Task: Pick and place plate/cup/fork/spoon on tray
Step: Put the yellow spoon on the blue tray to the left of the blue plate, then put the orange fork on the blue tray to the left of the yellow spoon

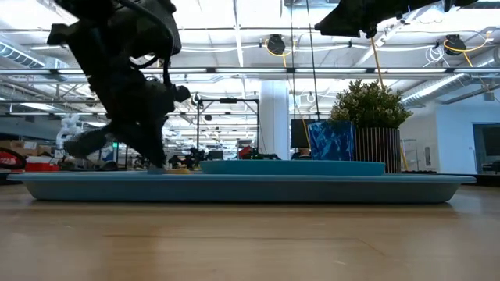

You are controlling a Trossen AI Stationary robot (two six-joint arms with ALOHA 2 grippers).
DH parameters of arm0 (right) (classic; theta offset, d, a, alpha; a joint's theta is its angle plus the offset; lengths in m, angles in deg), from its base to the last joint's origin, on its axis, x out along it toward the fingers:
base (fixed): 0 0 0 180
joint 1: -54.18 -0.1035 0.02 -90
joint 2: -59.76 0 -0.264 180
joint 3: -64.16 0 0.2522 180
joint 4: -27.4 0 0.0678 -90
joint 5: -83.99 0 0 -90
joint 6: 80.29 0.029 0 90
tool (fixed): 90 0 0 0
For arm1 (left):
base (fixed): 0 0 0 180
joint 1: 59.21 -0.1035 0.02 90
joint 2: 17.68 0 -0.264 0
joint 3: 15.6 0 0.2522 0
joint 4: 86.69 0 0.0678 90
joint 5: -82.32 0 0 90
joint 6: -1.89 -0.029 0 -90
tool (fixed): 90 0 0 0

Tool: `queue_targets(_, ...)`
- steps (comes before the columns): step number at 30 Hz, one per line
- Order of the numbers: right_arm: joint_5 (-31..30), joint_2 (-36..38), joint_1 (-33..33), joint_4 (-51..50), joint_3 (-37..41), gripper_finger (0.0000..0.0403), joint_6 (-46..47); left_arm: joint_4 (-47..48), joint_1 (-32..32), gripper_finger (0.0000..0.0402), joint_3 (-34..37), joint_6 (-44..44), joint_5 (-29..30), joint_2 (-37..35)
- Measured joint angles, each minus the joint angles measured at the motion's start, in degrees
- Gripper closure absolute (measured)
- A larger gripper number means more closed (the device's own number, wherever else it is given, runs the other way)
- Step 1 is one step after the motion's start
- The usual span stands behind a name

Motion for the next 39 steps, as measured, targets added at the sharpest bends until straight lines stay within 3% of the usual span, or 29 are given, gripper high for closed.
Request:
queue_targets(10,-0.01,0.00,0.00,-0.09,0.00,0.0227,0.01,23.76,-1.94,0.0397,-8.24,-13.34,-5.98,0.13)
queue_targets(18,0.01,0.00,0.00,-0.09,0.00,0.0227,-0.01,22.99,-3.46,0.0396,-9.13,-27.60,-6.57,0.13)
queue_targets(24,0.00,0.00,0.00,-0.46,0.00,0.0227,0.00,18.01,-5.78,0.0382,-9.13,-24.72,-13.24,0.13)
queue_targets(39,0.00,0.02,0.00,-1.25,0.00,0.0227,0.01,16.84,-6.22,0.0281,-7.36,-18.03,-13.15,0.11)
